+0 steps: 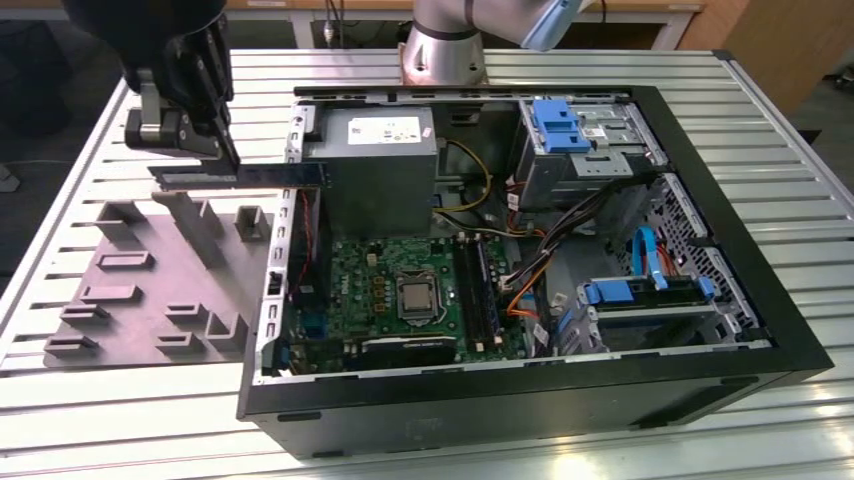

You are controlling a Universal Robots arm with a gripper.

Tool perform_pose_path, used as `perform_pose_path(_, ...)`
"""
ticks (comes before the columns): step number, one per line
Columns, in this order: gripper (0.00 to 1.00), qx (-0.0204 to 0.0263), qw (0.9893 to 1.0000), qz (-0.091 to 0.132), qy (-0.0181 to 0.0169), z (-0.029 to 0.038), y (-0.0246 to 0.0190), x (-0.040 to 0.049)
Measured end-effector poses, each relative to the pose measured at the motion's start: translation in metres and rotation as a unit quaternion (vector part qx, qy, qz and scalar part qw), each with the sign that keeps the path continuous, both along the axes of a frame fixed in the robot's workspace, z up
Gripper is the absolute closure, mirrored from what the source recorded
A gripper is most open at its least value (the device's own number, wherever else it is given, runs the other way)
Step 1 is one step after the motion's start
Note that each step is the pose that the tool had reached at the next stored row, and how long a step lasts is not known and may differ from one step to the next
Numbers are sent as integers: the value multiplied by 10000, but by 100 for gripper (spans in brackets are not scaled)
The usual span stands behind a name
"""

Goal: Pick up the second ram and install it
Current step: 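Pick up the second ram and move it above second insertion slot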

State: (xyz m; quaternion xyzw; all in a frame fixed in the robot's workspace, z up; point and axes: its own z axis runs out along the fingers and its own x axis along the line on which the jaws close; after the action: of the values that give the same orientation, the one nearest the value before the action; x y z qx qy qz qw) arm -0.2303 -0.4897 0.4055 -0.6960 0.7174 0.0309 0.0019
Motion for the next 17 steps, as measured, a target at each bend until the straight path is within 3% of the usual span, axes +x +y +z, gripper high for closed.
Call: perform_pose_path(17, 89, 0, 10000, 0, 0, 0, 0, 187)
